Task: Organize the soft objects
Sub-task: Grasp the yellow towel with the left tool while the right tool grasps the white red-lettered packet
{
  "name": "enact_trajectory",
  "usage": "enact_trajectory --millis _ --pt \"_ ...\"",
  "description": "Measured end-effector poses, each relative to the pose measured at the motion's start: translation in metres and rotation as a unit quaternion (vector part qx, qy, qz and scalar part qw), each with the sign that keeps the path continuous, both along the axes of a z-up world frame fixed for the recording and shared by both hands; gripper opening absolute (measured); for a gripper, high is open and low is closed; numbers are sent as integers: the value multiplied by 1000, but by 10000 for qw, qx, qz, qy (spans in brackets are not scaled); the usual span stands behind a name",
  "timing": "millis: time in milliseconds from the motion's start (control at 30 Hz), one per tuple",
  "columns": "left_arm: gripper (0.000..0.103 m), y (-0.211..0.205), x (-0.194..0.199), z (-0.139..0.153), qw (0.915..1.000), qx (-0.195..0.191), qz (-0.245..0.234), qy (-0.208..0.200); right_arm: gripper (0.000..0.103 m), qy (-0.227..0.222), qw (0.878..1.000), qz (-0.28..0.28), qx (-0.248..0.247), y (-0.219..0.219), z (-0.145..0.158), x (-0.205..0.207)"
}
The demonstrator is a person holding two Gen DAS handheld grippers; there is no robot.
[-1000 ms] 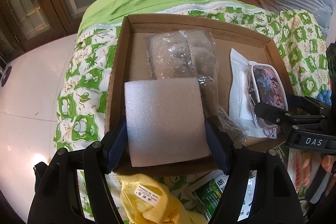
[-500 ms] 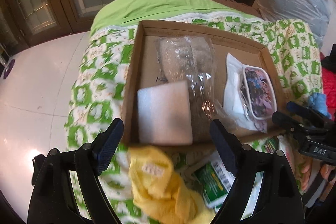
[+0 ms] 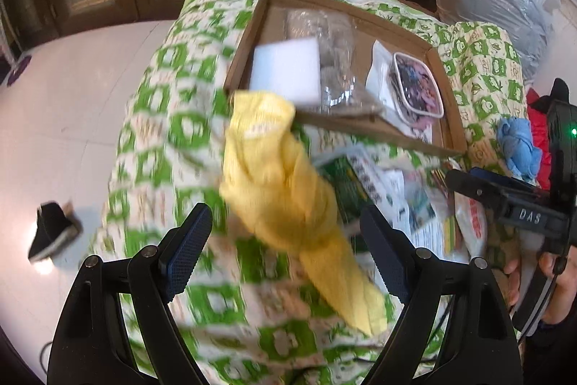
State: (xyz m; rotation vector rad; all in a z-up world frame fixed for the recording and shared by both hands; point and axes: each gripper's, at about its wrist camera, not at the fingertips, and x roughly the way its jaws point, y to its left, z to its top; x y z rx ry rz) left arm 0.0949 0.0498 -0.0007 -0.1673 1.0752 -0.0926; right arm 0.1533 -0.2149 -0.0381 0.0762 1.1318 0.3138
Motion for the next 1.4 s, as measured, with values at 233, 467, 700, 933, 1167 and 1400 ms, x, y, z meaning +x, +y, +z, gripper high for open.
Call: enact_trajectory --millis 233,467,700,933,1167,1400 --pt "85 -6 -26 -18 9999 11 24 145 91 413 9991 6 15 -7 -4 -9" --pt "85 -9 -22 -12 9999 11 107 51 91 430 9991 -21 -22 -10 -2 -20" --pt "85 -12 5 -12 9992 35 384 84 91 461 9985 -210 -207 -10 -3 -18" --pt "85 -14 40 -50 9945 224 798 640 91 475 9985 -213 -175 -13 -6 -16" --pt "62 2 26 -45 9967 -151 738 314 91 520 9982 -302 -27 -22 -4 -11" --pt "62 9 -15 -21 9979 -143 24 633 91 692 9966 -423 -127 -34 1 -11"
